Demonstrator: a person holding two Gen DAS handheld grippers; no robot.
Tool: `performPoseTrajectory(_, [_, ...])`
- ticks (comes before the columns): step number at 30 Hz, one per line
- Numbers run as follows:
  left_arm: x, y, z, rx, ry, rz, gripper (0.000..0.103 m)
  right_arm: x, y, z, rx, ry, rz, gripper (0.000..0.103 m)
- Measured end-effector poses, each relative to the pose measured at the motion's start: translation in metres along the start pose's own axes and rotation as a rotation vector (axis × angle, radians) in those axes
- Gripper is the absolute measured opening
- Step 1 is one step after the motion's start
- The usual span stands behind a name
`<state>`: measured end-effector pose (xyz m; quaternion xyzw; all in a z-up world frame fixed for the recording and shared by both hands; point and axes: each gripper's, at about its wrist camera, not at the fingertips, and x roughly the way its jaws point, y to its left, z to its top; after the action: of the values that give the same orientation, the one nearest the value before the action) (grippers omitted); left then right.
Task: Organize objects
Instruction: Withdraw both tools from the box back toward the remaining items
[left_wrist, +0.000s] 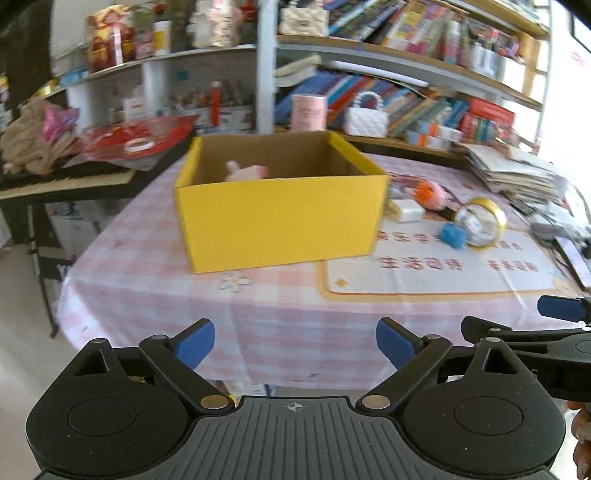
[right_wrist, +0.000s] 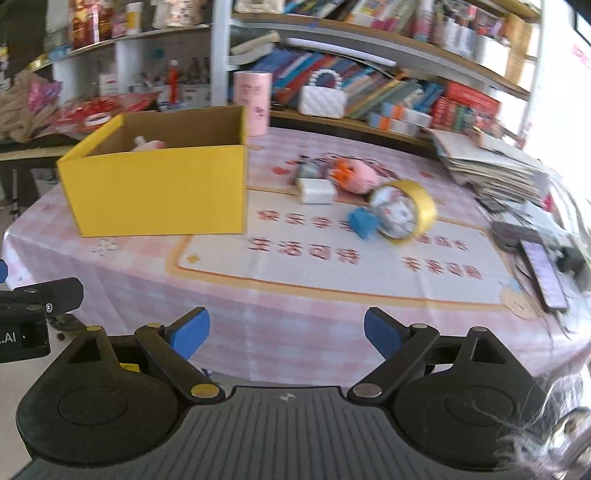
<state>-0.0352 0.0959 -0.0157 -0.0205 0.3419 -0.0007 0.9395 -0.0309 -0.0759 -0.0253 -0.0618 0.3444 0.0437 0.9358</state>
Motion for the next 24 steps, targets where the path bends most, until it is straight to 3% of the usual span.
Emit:
performPoseTrajectory(17, [0.024,-0.072,0.010,0.115,0.037,-0.160,0.096,-0.007,-0.072,-0.016,0.131,0.034,-0.163,0.091])
performPoseTrajectory(24, [0.043,-0.099,0.022,0.130,0.053,-0.177,0.096,0.007,-0.105,-0.013,0.170,0.065,-0.193,0.091])
